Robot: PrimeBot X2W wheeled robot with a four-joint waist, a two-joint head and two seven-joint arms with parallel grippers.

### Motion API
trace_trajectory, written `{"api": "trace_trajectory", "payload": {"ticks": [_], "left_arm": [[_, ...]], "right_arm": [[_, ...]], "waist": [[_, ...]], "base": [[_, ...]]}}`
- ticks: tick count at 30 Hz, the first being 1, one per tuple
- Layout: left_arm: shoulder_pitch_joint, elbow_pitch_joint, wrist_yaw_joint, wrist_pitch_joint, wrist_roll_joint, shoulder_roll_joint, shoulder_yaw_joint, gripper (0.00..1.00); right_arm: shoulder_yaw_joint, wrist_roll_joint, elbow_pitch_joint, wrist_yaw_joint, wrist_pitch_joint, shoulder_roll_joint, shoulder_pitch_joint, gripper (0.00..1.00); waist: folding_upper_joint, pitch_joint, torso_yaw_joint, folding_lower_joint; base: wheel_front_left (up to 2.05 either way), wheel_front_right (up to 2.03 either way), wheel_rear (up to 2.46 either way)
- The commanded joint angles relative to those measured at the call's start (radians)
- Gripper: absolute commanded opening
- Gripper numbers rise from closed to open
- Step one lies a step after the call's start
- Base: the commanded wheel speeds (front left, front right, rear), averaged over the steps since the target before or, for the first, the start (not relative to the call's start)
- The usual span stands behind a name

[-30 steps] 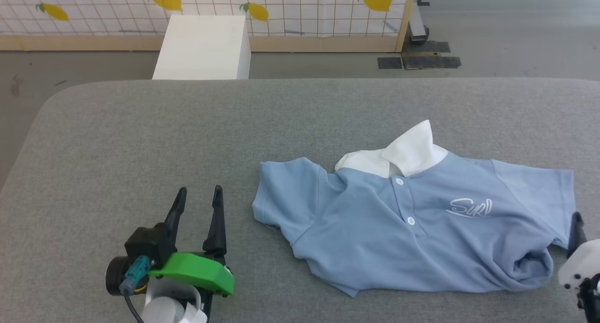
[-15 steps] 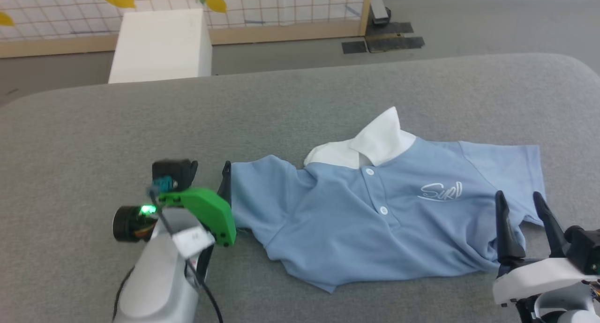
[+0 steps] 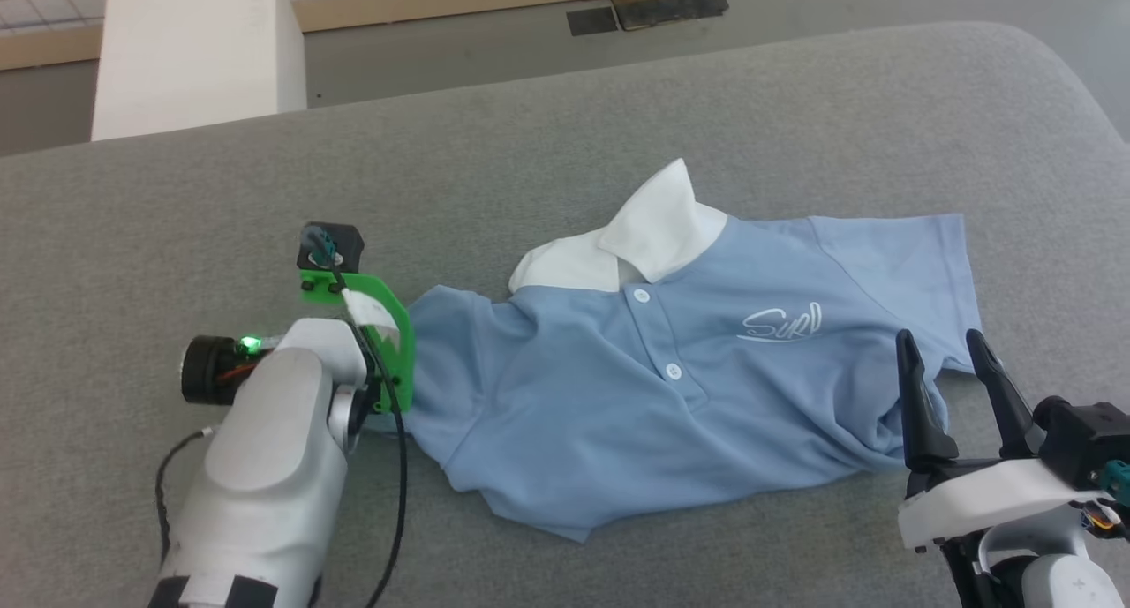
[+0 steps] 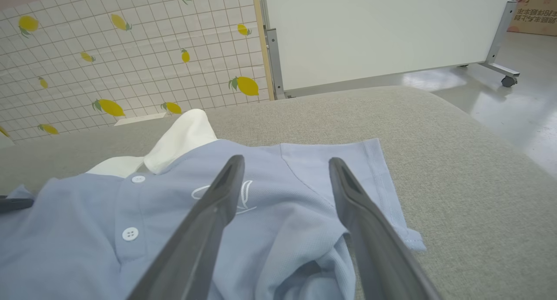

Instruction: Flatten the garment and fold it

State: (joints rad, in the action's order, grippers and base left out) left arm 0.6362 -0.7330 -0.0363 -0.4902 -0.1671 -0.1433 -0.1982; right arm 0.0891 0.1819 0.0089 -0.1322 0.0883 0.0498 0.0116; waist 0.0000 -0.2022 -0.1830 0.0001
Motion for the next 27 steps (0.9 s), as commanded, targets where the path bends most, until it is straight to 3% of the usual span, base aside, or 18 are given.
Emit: {"api": "trace_trajectory", "payload": {"ticks": [1, 4, 5, 6, 8, 21, 27], "left_arm": [[0.011, -0.018, -0.005, -0.031, 0.008, -0.014, -0.006, 1.0], [0.014, -0.045, 0.005, -0.113, 0.008, -0.026, -0.019, 1.0], [0.013, -0.048, 0.01, -0.133, 0.008, -0.029, -0.023, 0.93], [0.011, -0.049, 0.016, -0.155, 0.011, -0.033, -0.031, 0.42], [0.007, -0.044, 0.016, -0.183, 0.014, -0.042, -0.037, 0.0], [-0.18, 0.208, -0.052, 0.045, -0.082, -0.063, 0.077, 0.0], [-0.335, 0.377, -0.093, 0.055, -0.115, -0.08, 0.126, 0.0]], "right_arm": [[-0.006, 0.009, 0.003, 0.002, 0.007, 0.001, 0.019, 1.0], [-0.014, 0.017, 0.01, 0.002, 0.01, 0.001, 0.025, 1.0], [-0.016, 0.019, 0.011, 0.002, 0.01, 0.001, 0.026, 1.0], [-0.018, 0.021, 0.012, 0.002, 0.01, 0.001, 0.026, 1.0], [-0.019, 0.028, 0.013, 0.002, 0.012, 0.0, 0.027, 1.0], [0.013, -0.017, -0.015, 0.002, 0.017, 0.003, 0.048, 1.0], [0.068, -0.019, 0.029, 0.002, -0.018, 0.036, 0.126, 1.0]], "waist": [[0.0, -0.02, -0.024, -0.0001], [0.0, -0.022, -0.031, -0.0001], [0.0, -0.021, -0.033, -0.0001], [0.0, -0.021, -0.034, -0.0001], [0.0, -0.018, -0.033, -0.0001], [0.0, 0.047, 0.05, -0.0001], [0.0, 0.058, 0.121, -0.0001]], "base": [[0.0, 0.0, 0.0], [0.0, 0.0, 0.0], [0.0, 0.0, 0.0], [0.0, 0.0, 0.0], [0.0, 0.0, 0.0], [0.0, 0.0, 0.0], [0.0, 0.0, 0.0]]}}
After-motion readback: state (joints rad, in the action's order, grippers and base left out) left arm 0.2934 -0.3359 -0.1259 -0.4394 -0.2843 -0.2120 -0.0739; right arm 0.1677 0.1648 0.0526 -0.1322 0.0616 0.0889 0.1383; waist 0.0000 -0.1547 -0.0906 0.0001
